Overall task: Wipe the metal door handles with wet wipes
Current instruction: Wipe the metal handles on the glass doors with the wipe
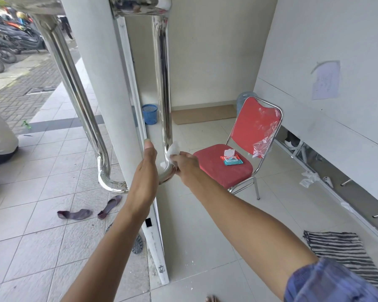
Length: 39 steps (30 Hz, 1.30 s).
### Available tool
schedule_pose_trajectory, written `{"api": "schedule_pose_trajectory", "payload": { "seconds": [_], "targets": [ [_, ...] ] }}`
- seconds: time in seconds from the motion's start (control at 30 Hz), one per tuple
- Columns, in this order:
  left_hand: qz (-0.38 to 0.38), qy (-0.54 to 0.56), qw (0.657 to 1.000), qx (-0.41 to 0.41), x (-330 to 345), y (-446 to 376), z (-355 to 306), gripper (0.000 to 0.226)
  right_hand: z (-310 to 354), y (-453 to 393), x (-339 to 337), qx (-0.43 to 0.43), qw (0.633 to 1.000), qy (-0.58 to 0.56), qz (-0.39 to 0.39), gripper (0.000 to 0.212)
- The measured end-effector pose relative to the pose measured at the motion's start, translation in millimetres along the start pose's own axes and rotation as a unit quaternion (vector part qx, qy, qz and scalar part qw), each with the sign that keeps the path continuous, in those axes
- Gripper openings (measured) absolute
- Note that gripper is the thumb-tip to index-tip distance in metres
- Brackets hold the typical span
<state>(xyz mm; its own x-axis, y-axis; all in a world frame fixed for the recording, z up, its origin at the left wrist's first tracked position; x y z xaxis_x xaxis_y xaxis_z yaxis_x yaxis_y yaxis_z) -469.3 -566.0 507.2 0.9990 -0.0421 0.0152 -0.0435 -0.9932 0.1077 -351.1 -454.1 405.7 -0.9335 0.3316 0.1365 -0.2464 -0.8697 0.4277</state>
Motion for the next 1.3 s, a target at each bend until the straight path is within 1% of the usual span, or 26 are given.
{"api": "schedule_pose_trajectory", "payload": {
  "seconds": [0.07,0.13,0.17,0.23,0.27,0.33,0.37,0.4,0.47,0.53,0.6,0.63,0.67,0.7,0.73,0.77,0.8,0.83,0.9,0.97,1.07,1.1,1.17,1.2,1.27,1.3],
  "targets": [
    [0.002,-0.003,1.000,0.004,0,-1,1,0.078,-5,2,1,0.026,0.999,-0.016,0.026,0.026],
    [0.007,-0.005,1.000,0.012,2,2,-3,0.070,-11,7,2,0.050,0.996,-0.041,0.062,0.037],
    [0.007,-0.003,1.000,0.021,3,3,-4,0.060,-15,9,3,0.056,0.994,-0.057,0.081,0.042],
    [0.002,0.004,1.000,0.019,7,8,-9,0.039,-20,14,3,0.057,0.988,-0.084,0.116,0.045],
    [0.004,0.003,1.000,0.022,8,9,-11,0.039,-22,15,4,0.056,0.986,-0.092,0.127,0.044],
    [0.002,0.018,0.999,0.031,8,7,-8,0.047,-22,17,4,0.045,0.986,-0.085,0.135,0.043],
    [-0.003,0.023,0.999,0.031,7,6,-7,0.052,-21,16,4,0.036,0.988,-0.068,0.134,0.043],
    [-0.010,0.021,0.999,0.031,7,6,-8,0.052,-18,15,4,0.027,0.990,-0.045,0.131,0.042],
    [-0.017,0.022,0.999,0.024,10,8,-11,0.042,-12,10,6,0.012,0.993,-0.003,0.117,0.041],
    [-0.020,0.030,0.999,0.019,15,12,-16,0.048,-7,5,8,0.001,0.994,0.027,0.105,0.040],
    [-0.020,0.035,0.999,0.028,18,13,-20,0.052,0,0,8,-0.020,0.994,0.056,0.090,0.032],
    [-0.021,0.030,0.999,0.035,19,12,-21,0.048,5,-3,8,-0.037,0.994,0.073,0.079,0.029],
    [-0.023,0.031,0.998,0.040,19,10,-21,0.038,10,-5,9,-0.057,0.992,0.092,0.064,0.032],
    [-0.025,0.031,0.998,0.040,19,8,-23,0.029,16,-7,10,-0.080,0.989,0.116,0.050,0.044],
    [-0.026,0.036,0.998,0.040,19,6,-21,0.028,23,-8,11,-0.103,0.984,0.141,0.038,0.059],
    [-0.022,0.041,0.998,0.042,20,3,-21,0.035,30,-10,13,-0.126,0.978,0.161,0.028,0.069],
    [-0.017,0.042,0.998,0.042,20,-1,-21,0.047,39,-9,15,-0.152,0.972,0.180,0.026,0.071],
    [-0.016,0.040,0.998,0.035,19,-4,-19,0.057,48,-7,17,-0.178,0.964,0.197,0.027,0.067],
    [-0.022,0.037,0.999,0.021,18,-10,-15,0.065,65,-1,19,-0.229,0.947,0.221,0.033,0.060],
    [-0.027,0.038,0.999,0.015,17,-15,-12,0.066,74,2,19,-0.264,0.938,0.222,0.033,0.060],
    [-0.037,0.054,0.998,0.019,20,-18,-15,0.065,68,3,15,-0.273,0.933,0.232,0.020,0.065],
    [-0.041,0.063,0.997,0.022,21,-18,-16,0.060,62,2,14,-0.272,0.930,0.247,0.016,0.067],
    [-0.048,0.074,0.996,0.024,24,-17,-16,0.043,46,3,10,-0.263,0.925,0.276,0.012,0.069],
    [-0.046,0.073,0.996,0.025,25,-17,-17,0.041,38,4,9,-0.256,0.924,0.284,0.012,0.069],
    [-0.041,0.069,0.997,0.018,26,-17,-14,0.056,26,7,11,-0.246,0.923,0.294,0.019,0.068],
    [-0.040,0.062,0.997,0.011,25,-18,-13,0.062,25,7,13,-0.240,0.925,0.294,0.018,0.071]
  ]
}}
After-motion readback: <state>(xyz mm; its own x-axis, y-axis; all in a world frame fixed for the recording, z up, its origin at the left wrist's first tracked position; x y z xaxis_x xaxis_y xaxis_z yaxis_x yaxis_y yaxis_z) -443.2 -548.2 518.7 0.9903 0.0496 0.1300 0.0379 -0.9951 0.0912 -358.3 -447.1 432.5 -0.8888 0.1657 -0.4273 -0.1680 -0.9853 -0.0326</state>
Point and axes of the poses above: each hand's wrist, its own y-axis away from the middle knuckle, its own x-axis out of the palm, z = x × y, the point moved 4 cm from there along -y, towards the middle knuckle, and after that the axes turned 6 degrees about y, right-handed, at the moved point
